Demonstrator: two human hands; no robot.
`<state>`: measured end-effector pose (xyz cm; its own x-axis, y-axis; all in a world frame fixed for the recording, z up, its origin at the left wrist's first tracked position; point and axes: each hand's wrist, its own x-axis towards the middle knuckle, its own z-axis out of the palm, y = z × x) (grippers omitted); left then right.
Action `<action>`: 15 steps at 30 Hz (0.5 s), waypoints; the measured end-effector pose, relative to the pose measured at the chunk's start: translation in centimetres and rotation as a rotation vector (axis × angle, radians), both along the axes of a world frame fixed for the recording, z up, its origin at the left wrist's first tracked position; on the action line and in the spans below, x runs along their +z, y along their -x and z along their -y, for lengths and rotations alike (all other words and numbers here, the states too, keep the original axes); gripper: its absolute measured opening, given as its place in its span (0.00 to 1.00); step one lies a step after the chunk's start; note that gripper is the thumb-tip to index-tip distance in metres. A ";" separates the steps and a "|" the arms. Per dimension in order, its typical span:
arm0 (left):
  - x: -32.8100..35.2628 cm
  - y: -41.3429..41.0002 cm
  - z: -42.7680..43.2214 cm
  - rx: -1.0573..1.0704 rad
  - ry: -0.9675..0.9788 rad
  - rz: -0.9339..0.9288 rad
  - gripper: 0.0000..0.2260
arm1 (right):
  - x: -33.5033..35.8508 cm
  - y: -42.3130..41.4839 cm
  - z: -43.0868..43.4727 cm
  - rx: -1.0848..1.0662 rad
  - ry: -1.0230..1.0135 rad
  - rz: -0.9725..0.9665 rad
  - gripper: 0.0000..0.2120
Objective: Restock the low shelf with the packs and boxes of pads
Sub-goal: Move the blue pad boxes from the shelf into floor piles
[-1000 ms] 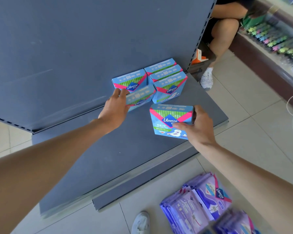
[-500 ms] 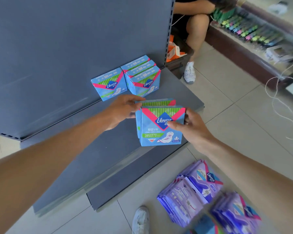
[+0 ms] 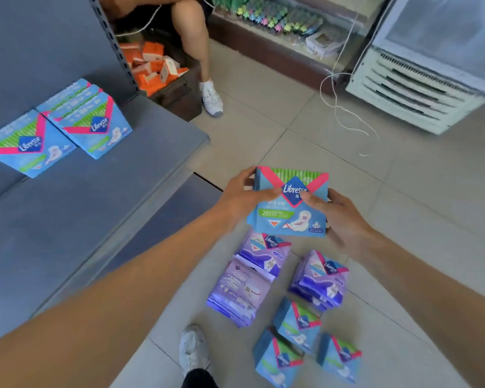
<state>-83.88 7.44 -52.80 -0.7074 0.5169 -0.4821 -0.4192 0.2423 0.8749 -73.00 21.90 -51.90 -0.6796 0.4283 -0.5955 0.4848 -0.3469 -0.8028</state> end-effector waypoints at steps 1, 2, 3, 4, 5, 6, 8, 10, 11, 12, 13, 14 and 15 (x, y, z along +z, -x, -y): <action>-0.4 -1.7 -1.8 -0.015 0.006 0.002 0.26 | -0.5 -1.9 -1.3 -0.045 0.005 0.008 0.19; -0.8 -3.5 -3.5 -0.028 0.017 0.012 0.26 | -0.9 -3.9 -2.6 -0.087 0.005 0.022 0.19; -1.4 -5.3 -5.1 -0.043 0.027 0.026 0.26 | -1.3 -6.0 -3.8 -0.122 0.001 0.036 0.18; -2.2 -7.2 -6.7 -0.063 0.036 0.036 0.25 | -1.7 -8.1 -4.9 -0.152 0.000 0.048 0.16; -3.0 -9.1 -8.2 -0.085 0.044 0.041 0.24 | -2.2 -10.2 -5.9 -0.179 0.005 0.055 0.14; -3.8 -11.1 -9.6 -0.106 0.050 0.041 0.23 | -2.7 -12.3 -6.9 -0.207 0.011 0.063 0.12; -5.6 -15.2 -11.9 -0.148 0.064 0.040 0.21 | -4.1 -16.5 -8.5 -0.265 0.006 0.097 0.12; -7.3 -19.3 -13.8 -0.203 0.078 0.047 0.20 | -5.4 -20.6 -9.8 -0.322 -0.001 0.144 0.14; -8.2 -21.3 -14.6 -0.230 0.086 0.052 0.20 | -6.1 -22.6 -10.3 -0.348 0.002 0.164 0.15; -9.0 -23.2 -15.4 -0.261 0.098 0.052 0.20 | -6.7 -24.5 -10.8 -0.372 0.009 0.183 0.16; -9.9 -25.0 -16.1 -0.296 0.117 0.039 0.20 | -7.5 -26.5 -11.2 -0.390 0.012 0.205 0.17; -10.7 -26.7 -16.5 -0.332 0.137 0.024 0.19 | -8.1 -28.3 -11.5 -0.403 0.015 0.226 0.16; -11.5 -28.4 -16.8 -0.362 0.149 0.021 0.20 | -8.9 -30.0 -11.8 -0.410 0.019 0.246 0.15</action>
